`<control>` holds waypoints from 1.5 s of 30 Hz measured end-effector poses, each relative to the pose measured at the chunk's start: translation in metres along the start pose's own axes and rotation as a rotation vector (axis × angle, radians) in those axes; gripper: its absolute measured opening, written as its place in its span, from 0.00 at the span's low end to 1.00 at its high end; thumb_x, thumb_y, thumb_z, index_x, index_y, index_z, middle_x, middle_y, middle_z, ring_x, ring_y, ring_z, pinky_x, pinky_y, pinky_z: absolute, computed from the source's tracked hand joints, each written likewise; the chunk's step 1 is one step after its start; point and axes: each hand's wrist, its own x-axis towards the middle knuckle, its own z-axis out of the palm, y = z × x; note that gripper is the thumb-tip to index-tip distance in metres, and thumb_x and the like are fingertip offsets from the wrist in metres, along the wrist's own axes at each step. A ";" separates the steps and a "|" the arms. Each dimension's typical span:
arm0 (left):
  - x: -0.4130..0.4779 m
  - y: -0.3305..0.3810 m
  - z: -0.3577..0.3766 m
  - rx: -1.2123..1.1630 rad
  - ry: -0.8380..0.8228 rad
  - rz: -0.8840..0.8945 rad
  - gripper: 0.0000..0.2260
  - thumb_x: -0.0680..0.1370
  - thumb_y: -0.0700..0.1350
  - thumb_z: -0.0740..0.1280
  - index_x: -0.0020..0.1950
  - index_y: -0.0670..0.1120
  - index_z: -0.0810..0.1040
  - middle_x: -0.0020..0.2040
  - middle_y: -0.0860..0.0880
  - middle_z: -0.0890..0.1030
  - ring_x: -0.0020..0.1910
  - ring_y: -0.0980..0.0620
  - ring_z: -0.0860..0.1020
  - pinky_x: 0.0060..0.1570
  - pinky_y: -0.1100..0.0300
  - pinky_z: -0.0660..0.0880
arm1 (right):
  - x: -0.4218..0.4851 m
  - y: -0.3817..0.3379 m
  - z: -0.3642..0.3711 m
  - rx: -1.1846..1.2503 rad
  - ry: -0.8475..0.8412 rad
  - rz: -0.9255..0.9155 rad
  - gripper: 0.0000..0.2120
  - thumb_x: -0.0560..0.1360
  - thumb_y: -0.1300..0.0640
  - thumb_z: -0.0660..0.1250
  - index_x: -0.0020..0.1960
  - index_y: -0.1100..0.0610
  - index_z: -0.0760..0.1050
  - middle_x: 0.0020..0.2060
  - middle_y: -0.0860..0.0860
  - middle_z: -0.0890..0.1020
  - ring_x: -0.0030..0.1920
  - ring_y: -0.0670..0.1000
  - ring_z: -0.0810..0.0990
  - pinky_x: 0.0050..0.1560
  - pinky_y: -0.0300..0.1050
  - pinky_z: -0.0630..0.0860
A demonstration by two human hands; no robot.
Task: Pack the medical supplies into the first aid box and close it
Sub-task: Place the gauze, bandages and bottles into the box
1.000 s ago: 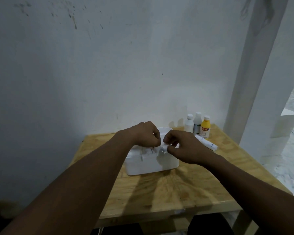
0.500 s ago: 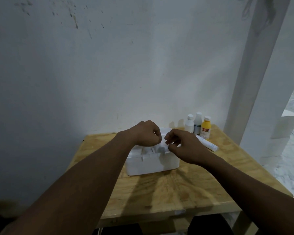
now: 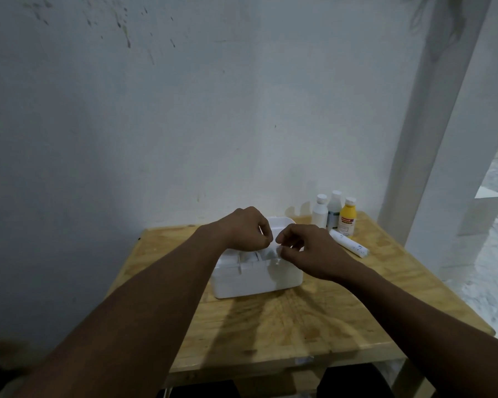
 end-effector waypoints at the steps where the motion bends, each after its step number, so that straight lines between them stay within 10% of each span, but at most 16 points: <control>1: 0.000 -0.001 0.000 -0.008 -0.017 0.002 0.10 0.75 0.41 0.68 0.52 0.49 0.87 0.40 0.61 0.80 0.42 0.59 0.77 0.41 0.66 0.71 | 0.000 -0.001 0.001 -0.016 -0.023 -0.005 0.07 0.73 0.52 0.70 0.50 0.51 0.81 0.44 0.45 0.84 0.45 0.43 0.81 0.48 0.41 0.79; 15: 0.000 0.000 -0.004 -0.124 -0.043 -0.040 0.10 0.76 0.41 0.68 0.49 0.50 0.88 0.48 0.56 0.86 0.45 0.59 0.80 0.58 0.56 0.79 | 0.002 0.001 -0.002 0.005 0.056 0.009 0.06 0.76 0.57 0.66 0.50 0.53 0.82 0.45 0.46 0.85 0.45 0.42 0.81 0.47 0.37 0.77; 45: 0.004 0.005 -0.005 -0.302 -0.036 -0.084 0.08 0.75 0.38 0.71 0.52 0.45 0.85 0.50 0.43 0.87 0.40 0.48 0.80 0.55 0.43 0.80 | 0.003 0.002 -0.003 0.049 0.088 0.040 0.04 0.75 0.57 0.70 0.48 0.52 0.82 0.41 0.47 0.86 0.41 0.42 0.83 0.44 0.37 0.79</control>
